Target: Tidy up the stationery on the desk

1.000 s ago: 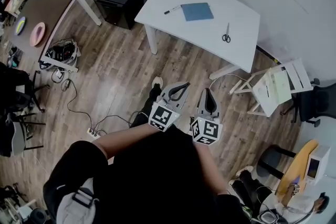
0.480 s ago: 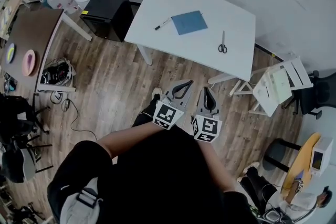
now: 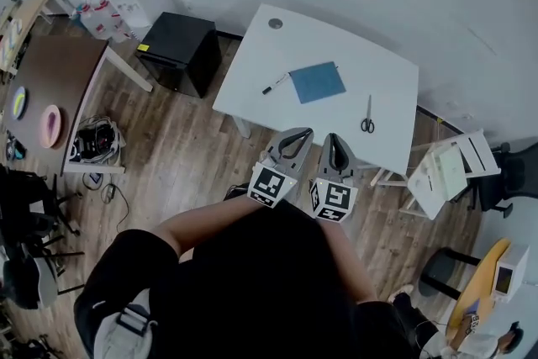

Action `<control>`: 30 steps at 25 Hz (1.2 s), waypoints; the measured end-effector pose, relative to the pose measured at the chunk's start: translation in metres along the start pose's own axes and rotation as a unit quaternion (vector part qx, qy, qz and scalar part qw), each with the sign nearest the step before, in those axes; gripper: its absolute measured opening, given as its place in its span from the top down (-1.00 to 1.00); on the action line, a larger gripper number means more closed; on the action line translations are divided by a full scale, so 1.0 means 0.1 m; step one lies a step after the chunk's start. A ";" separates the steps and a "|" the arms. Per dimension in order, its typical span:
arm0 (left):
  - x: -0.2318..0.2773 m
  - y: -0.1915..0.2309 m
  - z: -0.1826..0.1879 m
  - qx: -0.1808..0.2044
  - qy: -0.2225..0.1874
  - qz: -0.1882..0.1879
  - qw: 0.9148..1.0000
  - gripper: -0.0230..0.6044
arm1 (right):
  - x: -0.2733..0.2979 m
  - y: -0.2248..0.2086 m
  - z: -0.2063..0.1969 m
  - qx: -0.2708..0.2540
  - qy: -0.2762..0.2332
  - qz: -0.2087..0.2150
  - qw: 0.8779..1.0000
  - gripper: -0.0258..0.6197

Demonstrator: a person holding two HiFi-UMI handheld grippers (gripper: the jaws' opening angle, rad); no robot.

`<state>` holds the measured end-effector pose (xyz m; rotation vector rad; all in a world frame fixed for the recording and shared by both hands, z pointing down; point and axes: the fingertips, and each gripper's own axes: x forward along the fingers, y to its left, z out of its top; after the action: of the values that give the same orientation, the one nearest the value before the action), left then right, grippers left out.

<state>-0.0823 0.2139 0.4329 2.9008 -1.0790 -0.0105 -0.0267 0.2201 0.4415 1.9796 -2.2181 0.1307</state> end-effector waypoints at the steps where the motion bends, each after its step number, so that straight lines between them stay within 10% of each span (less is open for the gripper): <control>1: 0.05 0.09 0.00 0.000 0.001 -0.001 1.000 0.88 | 0.09 -0.01 0.02 0.001 -0.002 -0.004 1.000 0.81; 24: 0.21 0.38 -0.75 -0.061 0.088 -0.066 0.992 0.88 | 0.55 -0.21 -0.51 0.033 0.064 -0.080 0.994 0.81; 30: 0.44 0.57 -0.86 -0.078 0.101 -0.038 0.991 0.88 | 0.77 -0.40 -0.29 0.060 0.002 -0.050 0.997 0.81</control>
<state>-0.0841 0.1453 0.5214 2.7301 -0.8932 0.1824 0.0068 0.1455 0.4819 2.1461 -2.1497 0.2613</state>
